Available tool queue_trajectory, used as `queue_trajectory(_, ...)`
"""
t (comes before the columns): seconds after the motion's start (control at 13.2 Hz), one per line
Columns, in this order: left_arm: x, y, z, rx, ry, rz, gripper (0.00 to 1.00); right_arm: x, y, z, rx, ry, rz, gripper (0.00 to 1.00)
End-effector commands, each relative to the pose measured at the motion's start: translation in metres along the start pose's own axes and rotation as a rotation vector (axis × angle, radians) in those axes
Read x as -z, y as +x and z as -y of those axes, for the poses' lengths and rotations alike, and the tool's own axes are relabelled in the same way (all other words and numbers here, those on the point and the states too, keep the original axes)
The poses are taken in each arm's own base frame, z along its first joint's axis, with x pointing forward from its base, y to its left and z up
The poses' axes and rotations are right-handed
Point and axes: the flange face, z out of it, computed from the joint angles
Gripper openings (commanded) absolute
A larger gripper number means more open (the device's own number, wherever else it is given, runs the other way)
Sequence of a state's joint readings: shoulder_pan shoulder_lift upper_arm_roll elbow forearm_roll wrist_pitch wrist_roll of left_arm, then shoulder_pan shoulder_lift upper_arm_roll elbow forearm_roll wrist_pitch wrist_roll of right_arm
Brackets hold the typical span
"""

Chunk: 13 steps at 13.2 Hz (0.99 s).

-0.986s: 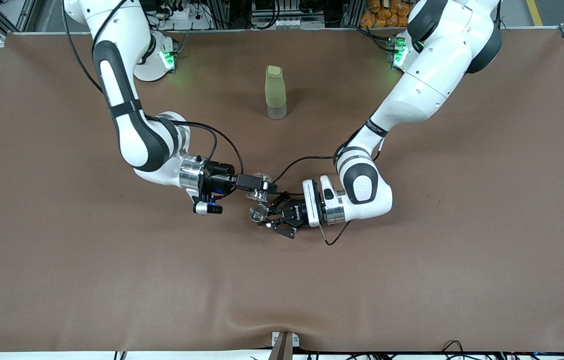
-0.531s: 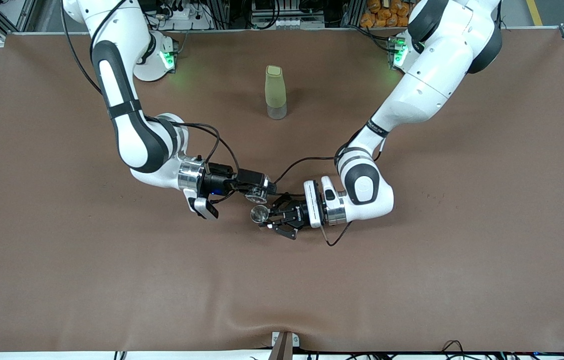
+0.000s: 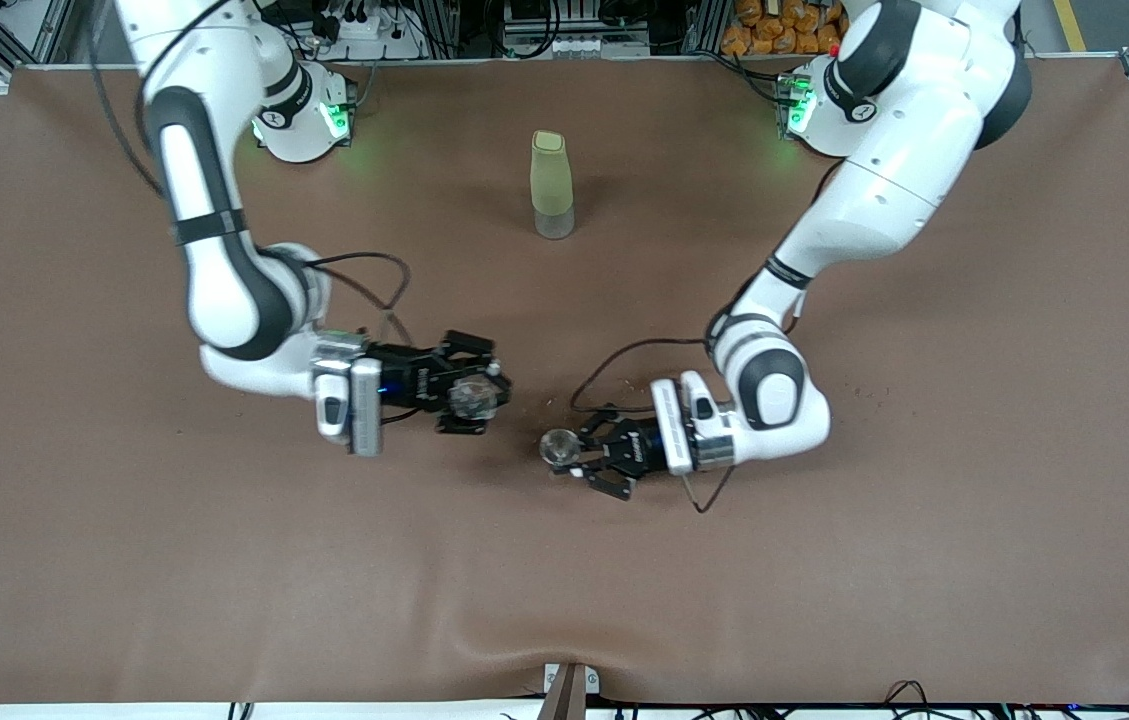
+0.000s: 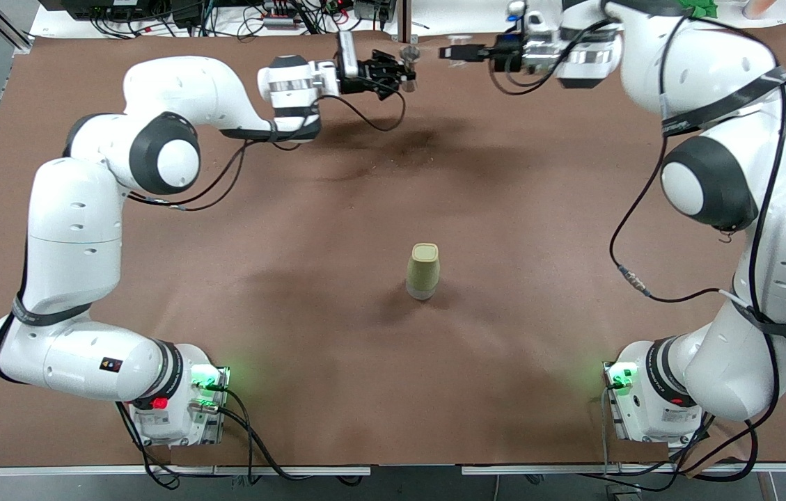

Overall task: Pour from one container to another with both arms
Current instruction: 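Lower the beaker with the right gripper while the left gripper lowers the jigger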

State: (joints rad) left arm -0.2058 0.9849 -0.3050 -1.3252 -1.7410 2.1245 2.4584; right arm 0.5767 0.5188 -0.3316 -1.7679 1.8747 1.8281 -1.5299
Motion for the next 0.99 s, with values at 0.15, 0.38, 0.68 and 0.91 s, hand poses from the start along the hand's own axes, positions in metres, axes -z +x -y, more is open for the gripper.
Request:
queue_trajectory(0.15,0.103,-0.012,0.034,-0.041,-0.104,-0.035,0.0,0.102,0.015,-0.017,0.265,0.082,0.078,0.0)
queue_trajectory(0.38,0.196,-0.025,0.05,-0.027,-0.192,-0.007,0.0,0.162,0.005,-0.029,0.42,0.13,0.126,0.0)
queue_trajectory(0.68,0.295,-0.05,0.041,0.034,-0.285,-0.007,0.0,0.231,-0.013,-0.039,0.581,0.168,0.155,0.0)
queue_trajectory(0.91,0.345,-0.066,0.018,0.09,-0.365,-0.006,0.0,0.27,-0.046,-0.059,0.695,0.189,0.154,0.0)
